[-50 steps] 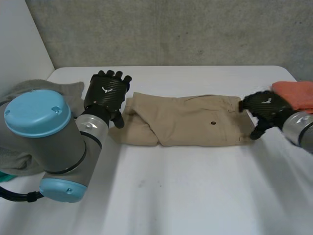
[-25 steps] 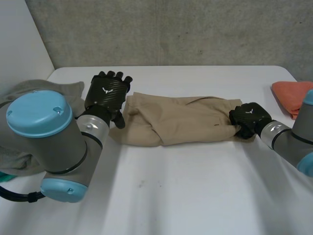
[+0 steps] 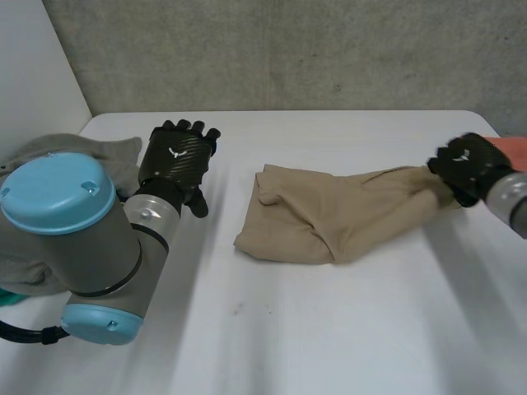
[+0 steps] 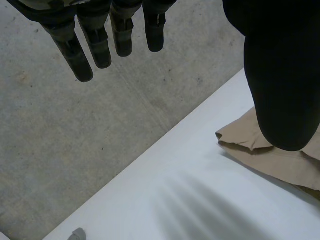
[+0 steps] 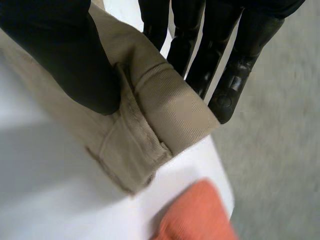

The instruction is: Fold the laundry.

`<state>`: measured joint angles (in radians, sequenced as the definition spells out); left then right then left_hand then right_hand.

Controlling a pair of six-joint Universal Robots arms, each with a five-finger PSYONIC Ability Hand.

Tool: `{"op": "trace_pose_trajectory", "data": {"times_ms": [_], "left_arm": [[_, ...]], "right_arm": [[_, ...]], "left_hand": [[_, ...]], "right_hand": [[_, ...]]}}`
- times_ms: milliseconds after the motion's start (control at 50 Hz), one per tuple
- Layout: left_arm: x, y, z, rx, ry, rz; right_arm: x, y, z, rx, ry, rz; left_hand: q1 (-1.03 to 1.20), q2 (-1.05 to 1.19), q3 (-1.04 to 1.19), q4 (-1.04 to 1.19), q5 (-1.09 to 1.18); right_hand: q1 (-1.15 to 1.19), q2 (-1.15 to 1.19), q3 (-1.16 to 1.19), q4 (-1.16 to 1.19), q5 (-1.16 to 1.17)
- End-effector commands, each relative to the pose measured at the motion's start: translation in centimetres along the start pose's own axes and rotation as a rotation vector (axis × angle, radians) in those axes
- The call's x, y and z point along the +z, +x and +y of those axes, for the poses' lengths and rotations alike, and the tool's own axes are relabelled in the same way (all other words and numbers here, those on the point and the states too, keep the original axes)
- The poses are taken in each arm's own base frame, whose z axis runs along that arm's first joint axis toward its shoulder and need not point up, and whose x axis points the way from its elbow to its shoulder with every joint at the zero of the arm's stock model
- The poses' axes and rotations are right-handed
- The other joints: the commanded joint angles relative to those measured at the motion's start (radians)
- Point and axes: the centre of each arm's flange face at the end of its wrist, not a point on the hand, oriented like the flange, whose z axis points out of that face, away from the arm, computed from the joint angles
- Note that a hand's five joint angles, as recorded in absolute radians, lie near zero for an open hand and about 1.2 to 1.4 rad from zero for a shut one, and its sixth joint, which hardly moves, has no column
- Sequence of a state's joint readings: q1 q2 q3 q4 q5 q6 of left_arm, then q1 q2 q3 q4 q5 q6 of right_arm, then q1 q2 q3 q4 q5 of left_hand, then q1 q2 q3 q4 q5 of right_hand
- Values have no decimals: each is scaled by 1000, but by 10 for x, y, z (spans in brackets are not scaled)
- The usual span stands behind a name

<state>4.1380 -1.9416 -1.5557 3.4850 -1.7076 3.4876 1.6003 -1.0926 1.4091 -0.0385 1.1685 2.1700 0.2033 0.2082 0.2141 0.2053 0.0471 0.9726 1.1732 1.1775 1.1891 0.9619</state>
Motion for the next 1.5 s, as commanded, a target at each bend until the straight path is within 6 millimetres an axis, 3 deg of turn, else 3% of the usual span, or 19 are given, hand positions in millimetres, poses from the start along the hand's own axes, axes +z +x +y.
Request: {"op": "trace_pose_trajectory", "data": {"times_ms": [20, 80, 100, 180, 240, 280, 320, 360, 440, 460, 500, 600, 680, 720, 820, 980, 1200, 1340, 1500], "left_arm": [[1, 0, -2, -17, 9, -3], [1, 0, -2, -21, 9, -3], [1, -1, -2, -22, 9, -7], [1, -1, 0, -22, 2, -8], [1, -3, 0, -22, 0, -13], [3, -6, 1, -22, -1, -23], [6, -10, 0, -23, 4, -34], [9, -13, -2, -25, 14, -44], [16, -18, -15, -29, 58, -61], [20, -19, -21, -32, 78, -67], [24, -18, -29, -38, 104, -66], [36, -6, -46, -69, 168, -41], [44, 34, -53, -83, 212, 84], [48, 58, -48, -77, 204, 168], [64, 78, -24, -62, 106, 205], [71, 86, 23, -15, -98, 208], [63, 92, 61, 146, -253, 244], [61, 92, 56, 173, -240, 252], [53, 71, -9, 129, -101, 205]], "right_arm": [[6, -70, -101, -144, 375, -158], [4, -105, -119, -162, 472, -248], [2, -128, -129, -172, 535, -305], [1, -174, -139, -172, 623, -424], [3, -187, -146, -171, 654, -447], [5, -186, -151, -165, 664, -440], [6, -182, -157, -119, 667, -442], [6, -178, -158, -42, 651, -458], [-2, -149, -176, 236, 616, -476], [-8, -128, -184, 359, 596, -450], [-11, -108, -188, 481, 566, -411], [5, -41, -148, 804, 408, -195], [10, -27, -125, 850, 296, -135], [12, -26, -124, 849, 270, -139], [35, -49, -105, 853, 121, -213], [56, -89, -97, 819, 3, -322], [69, -130, -75, 600, -94, -308], [66, -120, -82, 532, -77, -269], [43, -74, -119, 570, 76, -160]], "left_hand": [[-25, -30, -36, -27, -43], [-25, -30, -36, -27, -43], [-25, -30, -36, -27, -43], [-25, -30, -36, -27, -43], [-25, -30, -36, -27, -43], [-25, -30, -36, -27, -43], [-25, -30, -36, -27, -43], [-25, -30, -36, -27, -43], [-22, -27, -33, -24, -40], [-22, -27, -33, -24, -40], [-22, -27, -33, -24, -40], [-19, -24, -30, -21, -37], [-2, -6, -12, -4, -20], [16, 11, 5, 14, -2], [45, 40, 34, 43, 27], [51, 46, 40, 49, 33], [48, 43, 38, 46, 30], [31, 26, 20, 29, 12], [-25, -30, -36, -27, -43]], "right_hand": [[424, 223, 219, 207, 260], [424, 223, 219, 207, 260], [424, 223, 219, 207, 260], [424, 223, 219, 207, 260], [424, 223, 219, 207, 260], [424, 223, 219, 207, 260], [-75, -276, -280, -292, -239], [-317, -518, -522, -534, -481], [-704, -905, -909, -921, -868], [-798, -999, -1003, -1015, -962], [-798, -999, -1003, -1015, -962], [-798, -999, -1003, -1015, -962], [-798, -999, -1003, -1015, -962], [-798, -999, -1003, -1015, -962], [-798, -999, -1003, -1015, -962], [-798, -999, -1003, -1015, -962], [-798, -999, -1003, -1015, -962], [-798, -999, -1003, -1015, -962], [-798, -999, -1003, -1015, -962]]}}
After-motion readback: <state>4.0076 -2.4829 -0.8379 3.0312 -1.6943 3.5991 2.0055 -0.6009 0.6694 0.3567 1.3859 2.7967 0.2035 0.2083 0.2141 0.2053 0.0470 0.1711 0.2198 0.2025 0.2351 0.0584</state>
